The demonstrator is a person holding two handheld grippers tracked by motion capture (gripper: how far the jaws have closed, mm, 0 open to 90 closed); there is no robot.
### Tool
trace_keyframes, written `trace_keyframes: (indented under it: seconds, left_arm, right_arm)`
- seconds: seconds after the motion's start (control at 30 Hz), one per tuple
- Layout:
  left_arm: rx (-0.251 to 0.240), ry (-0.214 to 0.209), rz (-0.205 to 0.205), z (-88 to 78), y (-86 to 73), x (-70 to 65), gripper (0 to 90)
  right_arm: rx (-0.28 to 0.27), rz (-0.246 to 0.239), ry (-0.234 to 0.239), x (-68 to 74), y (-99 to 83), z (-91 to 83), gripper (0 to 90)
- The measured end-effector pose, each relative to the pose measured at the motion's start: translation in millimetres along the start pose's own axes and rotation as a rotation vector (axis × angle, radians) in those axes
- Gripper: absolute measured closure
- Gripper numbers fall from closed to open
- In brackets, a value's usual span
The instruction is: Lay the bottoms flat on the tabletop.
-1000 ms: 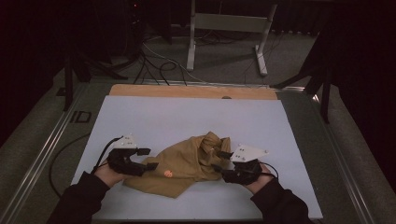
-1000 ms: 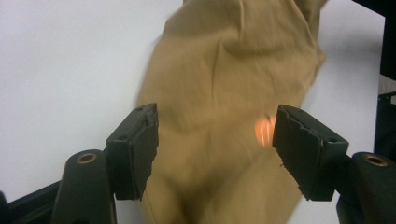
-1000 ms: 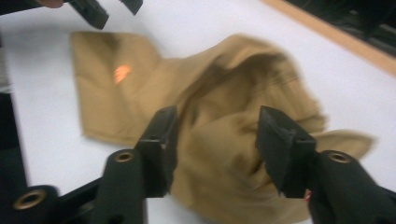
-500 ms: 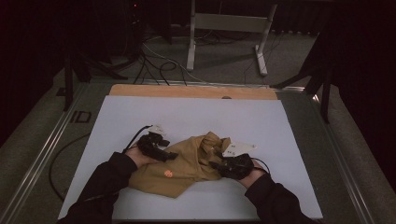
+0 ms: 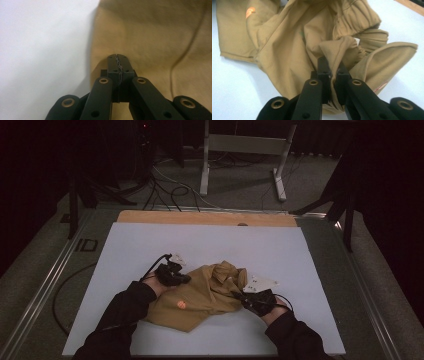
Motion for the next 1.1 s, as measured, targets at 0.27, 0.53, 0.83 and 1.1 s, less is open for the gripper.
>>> trace_keyframes:
  seconds: [0.27,0.53,0.83,1.1]
  left_arm:
    - [-0.019,0.029,-0.02,-0.7,-0.8,3.6,90.0]
    - [-0.029,0.061,0.031,2.2,2.7,-4.8,39.5]
    - [-0.025,0.055,0.046,6.4,0.2,-8.7,45.4]
    - [-0.023,0.09,0.026,3.2,3.0,-9.3,88.3]
  right_arm:
    - [-0.027,0.024,-0.017,-4.3,-0.1,-7.4,87.0]
    - [-0.03,0.02,-0.012,-1.4,-2.8,-7.8,86.9]
    - [-0.027,0.019,-0.006,-2.0,-5.1,-8.1,86.8]
    - [-0.033,0.012,-0.026,-2.9,-4.1,-8.3,86.9]
Point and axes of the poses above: each handheld gripper's, and its own axes: z roughly forward along the jaws, y roughly out of its top, x roughly to its left, the point moved 2 cm from there along z, roughly forward along the jaws, and after that the axes turned 10 degrees about x, right-handed, at the moved point
